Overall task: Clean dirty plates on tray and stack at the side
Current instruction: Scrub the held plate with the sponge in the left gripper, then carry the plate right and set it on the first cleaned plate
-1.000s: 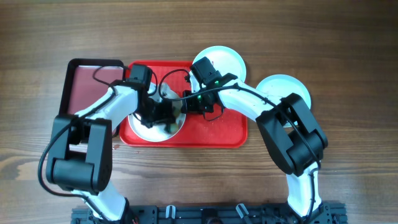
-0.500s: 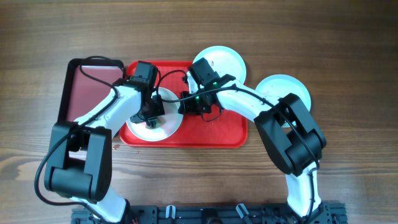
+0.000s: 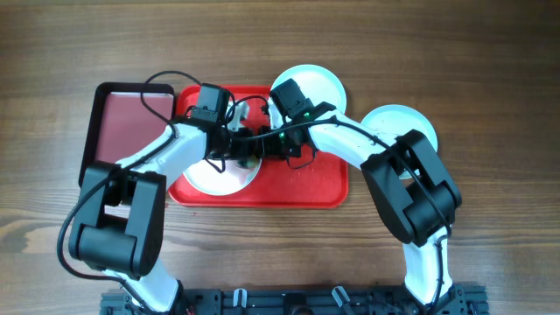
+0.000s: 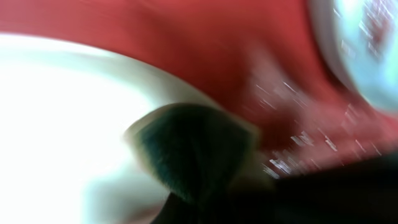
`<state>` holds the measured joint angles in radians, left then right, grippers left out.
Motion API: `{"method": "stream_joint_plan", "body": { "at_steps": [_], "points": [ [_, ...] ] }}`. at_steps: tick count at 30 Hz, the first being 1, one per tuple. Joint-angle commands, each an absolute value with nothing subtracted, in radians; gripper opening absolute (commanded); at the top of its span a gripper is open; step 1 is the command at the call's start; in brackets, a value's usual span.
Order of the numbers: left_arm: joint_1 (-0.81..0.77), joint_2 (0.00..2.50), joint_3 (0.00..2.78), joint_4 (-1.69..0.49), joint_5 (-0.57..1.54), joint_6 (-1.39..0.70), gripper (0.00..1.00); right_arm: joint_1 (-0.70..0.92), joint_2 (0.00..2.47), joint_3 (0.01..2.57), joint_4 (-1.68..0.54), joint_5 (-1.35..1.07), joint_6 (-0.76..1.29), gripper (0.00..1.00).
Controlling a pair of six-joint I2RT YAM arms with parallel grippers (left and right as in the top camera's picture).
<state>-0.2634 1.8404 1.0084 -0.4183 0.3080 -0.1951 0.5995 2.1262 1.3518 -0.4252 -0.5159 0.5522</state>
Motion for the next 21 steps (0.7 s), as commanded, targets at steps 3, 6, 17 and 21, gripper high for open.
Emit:
{"method": "stream_joint_plan", "body": {
  "at_steps": [3,6,17,21],
  "points": [
    [-0.146,1.908,0.969,-0.443,-0.284,-0.433,0.04,0.621,2.172,1.333,-0.432,-0.518,0.537,0.04],
    [-0.122,1.908,0.969,-0.534,-0.311,-0.492,0.04,0.621,2.172,1.333,-0.43,-0.517,0.537,0.04],
    [-0.122,1.908,0.969,-0.946,0.166,-0.238,0.04,0.621,2.172,1.333,-0.427,-0.518,0.53,0.04],
    [-0.122,1.908,0.969,-0.848,0.447,-0.104,0.04,0.621,2.172,1.333,-0.427,-0.518,0.53,0.04]
  ]
}}
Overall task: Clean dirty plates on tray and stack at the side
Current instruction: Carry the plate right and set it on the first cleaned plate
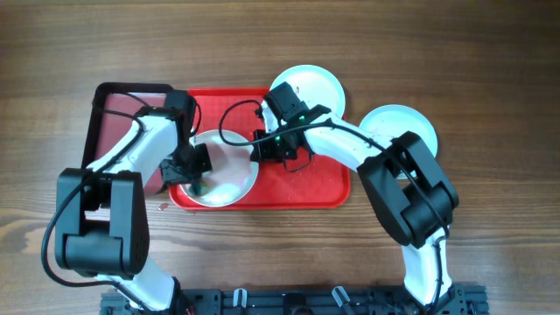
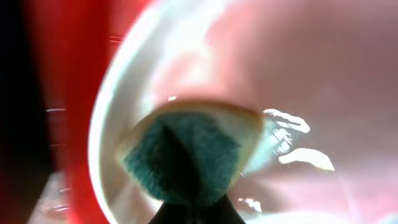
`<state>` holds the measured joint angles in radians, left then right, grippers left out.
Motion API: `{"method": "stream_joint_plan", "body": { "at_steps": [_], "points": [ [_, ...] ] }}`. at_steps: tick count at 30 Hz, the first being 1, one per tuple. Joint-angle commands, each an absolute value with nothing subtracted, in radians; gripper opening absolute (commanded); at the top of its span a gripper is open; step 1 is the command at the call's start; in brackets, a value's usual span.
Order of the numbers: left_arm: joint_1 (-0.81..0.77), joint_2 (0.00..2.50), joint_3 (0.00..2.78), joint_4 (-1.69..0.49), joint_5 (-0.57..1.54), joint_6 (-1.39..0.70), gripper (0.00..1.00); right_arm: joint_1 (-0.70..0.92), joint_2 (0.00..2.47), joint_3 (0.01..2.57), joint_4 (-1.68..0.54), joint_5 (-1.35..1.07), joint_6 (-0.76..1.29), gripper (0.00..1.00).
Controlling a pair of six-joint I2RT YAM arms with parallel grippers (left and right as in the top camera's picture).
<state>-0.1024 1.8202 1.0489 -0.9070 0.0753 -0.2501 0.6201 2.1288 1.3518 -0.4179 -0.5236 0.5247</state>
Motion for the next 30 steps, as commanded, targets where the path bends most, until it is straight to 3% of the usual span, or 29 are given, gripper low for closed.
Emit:
{"method": "stream_joint_plan", "body": {
  "at_steps": [1,9,12,14,20,23,30],
  "points": [
    [-0.122,1.908,0.969,-0.81,0.479,-0.104,0.04,0.621,2.172,1.333,-0.427,-0.518,0.53,0.04],
    [-0.115,1.908,1.001,-0.571,0.542,-0.112,0.04,0.621,2.172,1.333,-0.427,-0.517,0.525,0.04],
    [-0.089,1.904,1.138,-0.662,0.432,-0.118,0.04,0.621,2.172,1.333,-0.427,-0.517,0.524,0.04],
    [-0.035,1.904,1.369,-0.832,0.331,-0.125,0.04,0.621,2.172,1.333,-0.429,-0.517,0.523,0.05],
    [0.126,1.904,1.769,-1.124,0.267,-0.142,0.04,0.621,2.171,1.335,-0.432,-0.494,0.508,0.04],
    [0.212,1.908,1.785,-1.188,0.267,-0.142,0.04,0.621,2.128,1.338,-0.444,-0.461,0.501,0.04],
    [0.266,1.916,1.631,-1.215,0.263,-0.142,0.04,0.649,1.83,1.338,-0.619,-0.01,0.469,0.04]
  ]
}}
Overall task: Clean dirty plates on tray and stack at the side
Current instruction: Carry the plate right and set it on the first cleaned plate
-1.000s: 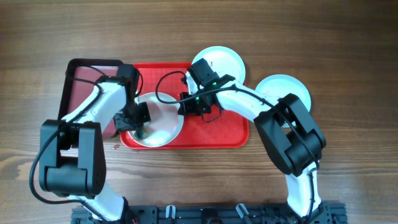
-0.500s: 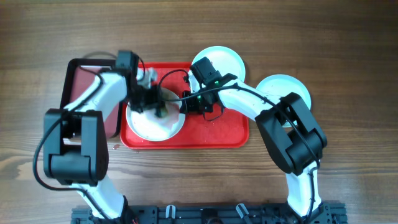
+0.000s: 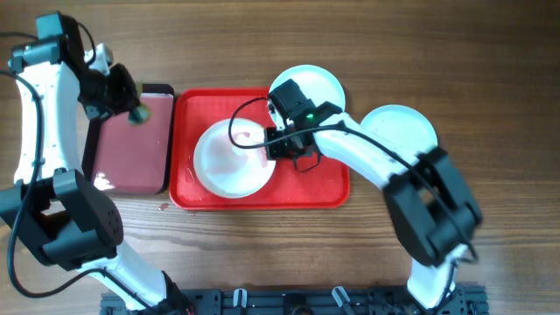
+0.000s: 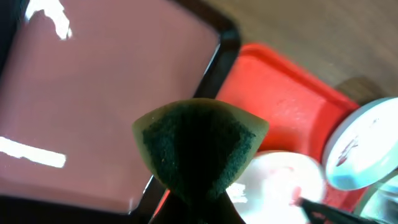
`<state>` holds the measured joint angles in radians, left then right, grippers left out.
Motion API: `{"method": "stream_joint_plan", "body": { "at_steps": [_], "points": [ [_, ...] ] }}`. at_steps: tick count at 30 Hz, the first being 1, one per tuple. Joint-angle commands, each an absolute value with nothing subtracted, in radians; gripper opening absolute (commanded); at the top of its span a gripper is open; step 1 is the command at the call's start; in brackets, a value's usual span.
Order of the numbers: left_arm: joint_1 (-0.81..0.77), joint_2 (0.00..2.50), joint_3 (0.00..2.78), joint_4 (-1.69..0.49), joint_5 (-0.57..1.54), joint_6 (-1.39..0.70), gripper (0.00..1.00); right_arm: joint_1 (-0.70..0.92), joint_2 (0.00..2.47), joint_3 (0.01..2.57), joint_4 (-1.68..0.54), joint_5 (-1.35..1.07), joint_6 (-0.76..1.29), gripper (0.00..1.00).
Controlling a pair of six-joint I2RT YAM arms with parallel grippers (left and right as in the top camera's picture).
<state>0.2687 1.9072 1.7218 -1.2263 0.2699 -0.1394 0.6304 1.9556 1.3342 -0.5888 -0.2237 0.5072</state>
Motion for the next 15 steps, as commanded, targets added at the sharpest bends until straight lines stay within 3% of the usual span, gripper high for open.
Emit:
{"method": "stream_joint_plan", "body": {
  "at_steps": [1,8,15],
  "points": [
    [0.266,1.916,1.605,-1.203,0.26,-0.142,0.04,0.655,1.81,1.338,-0.63,0.027,0.467,0.04],
    [0.282,1.916,1.478,-1.117,0.238,-0.142,0.04,0.802,1.769,1.357,-0.693,0.503,0.425,0.04],
    [0.282,1.916,1.478,-1.117,0.238,-0.142,0.04,0.92,1.769,1.376,-0.647,0.809,0.362,0.04]
  ]
}}
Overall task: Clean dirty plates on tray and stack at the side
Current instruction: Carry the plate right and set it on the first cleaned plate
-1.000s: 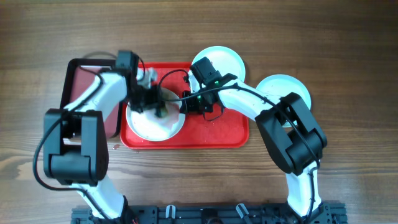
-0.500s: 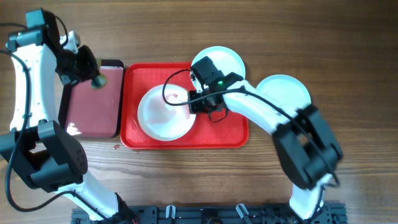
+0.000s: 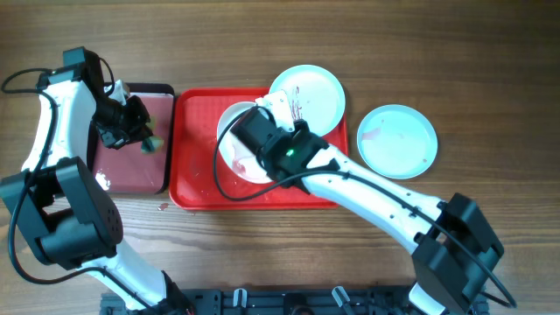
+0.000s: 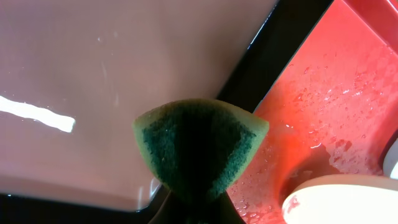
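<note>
My left gripper (image 4: 199, 208) is shut on a green-and-yellow sponge (image 4: 199, 149), hanging over the right edge of the black tray (image 4: 93, 93) of pinkish water. Overhead, the sponge (image 3: 149, 142) and left gripper (image 3: 133, 129) sit just left of the red tray (image 3: 306, 188). A white plate (image 3: 234, 159) lies in the red tray, partly under my right gripper (image 3: 255, 131); its jaws are hidden from above. The plate's rim (image 4: 342, 202) shows in the left wrist view. A second plate (image 3: 311, 92) with dark marks rests at the tray's far edge.
A pale blue plate (image 3: 398, 140) with a faint pink smear lies on the wooden table right of the red tray. The red tray floor (image 4: 336, 106) is wet with droplets. My right arm stretches diagonally across the tray's right half.
The left gripper with the sponge went from the black tray's far left corner to its right edge. The right gripper moved from the white plate's right rim to over the plate, which sits further right.
First the sponge was on the white plate in the red tray, my right gripper at the plate's right rim. Then the sponge was at the plate's left side. Later it was held over the black tray, and now hangs at that tray's right edge.
</note>
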`<state>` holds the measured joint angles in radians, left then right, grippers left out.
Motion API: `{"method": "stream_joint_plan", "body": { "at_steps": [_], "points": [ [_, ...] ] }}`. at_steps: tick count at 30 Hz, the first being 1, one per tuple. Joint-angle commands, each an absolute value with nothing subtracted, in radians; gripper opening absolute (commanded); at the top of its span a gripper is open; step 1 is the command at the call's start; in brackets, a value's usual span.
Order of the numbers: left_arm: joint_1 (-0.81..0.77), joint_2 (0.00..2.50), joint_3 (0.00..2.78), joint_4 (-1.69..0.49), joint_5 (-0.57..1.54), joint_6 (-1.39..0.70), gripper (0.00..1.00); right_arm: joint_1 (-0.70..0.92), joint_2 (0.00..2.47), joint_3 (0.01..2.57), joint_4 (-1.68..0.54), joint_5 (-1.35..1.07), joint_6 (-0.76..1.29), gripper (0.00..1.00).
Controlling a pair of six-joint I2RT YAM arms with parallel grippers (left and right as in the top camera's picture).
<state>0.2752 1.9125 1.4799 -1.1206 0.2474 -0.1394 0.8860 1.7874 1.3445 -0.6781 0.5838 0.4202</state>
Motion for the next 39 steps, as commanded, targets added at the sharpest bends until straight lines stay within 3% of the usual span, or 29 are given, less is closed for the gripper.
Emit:
{"method": "stream_joint_plan", "body": {
  "at_steps": [1,14,22,27,30,33,35,39],
  "points": [
    [0.282,1.916,1.478,-1.117,0.238,-0.142,0.04,0.934,1.769,1.376,-0.629,0.855,0.336,0.04],
    [0.282,1.916,1.478,-1.106,0.241,-0.172,0.04,1.143,1.769,1.375,-0.1,1.395,-0.364,0.04],
    [0.282,1.916,1.478,-1.102,0.241,-0.173,0.04,1.169,1.769,1.375,-0.068,1.411,-0.392,0.04],
    [0.282,1.916,1.478,-1.102,0.241,-0.189,0.04,1.171,1.769,1.344,-0.08,1.402,-0.284,0.04],
    [0.282,1.916,1.478,-1.098,0.241,-0.19,0.04,1.171,1.769,1.318,-0.268,1.24,-0.134,0.04],
    [0.282,1.916,1.478,-1.099,0.241,-0.191,0.04,1.11,1.739,1.318,-0.168,1.305,-0.142,0.04],
    [0.282,1.916,1.478,-1.099,0.241,-0.191,0.04,1.085,1.697,1.318,-0.292,0.996,-0.047,0.04],
    [0.281,1.916,1.478,-1.1,0.241,-0.192,0.04,0.903,1.622,1.318,-0.55,0.427,0.373,0.04]
  ]
}}
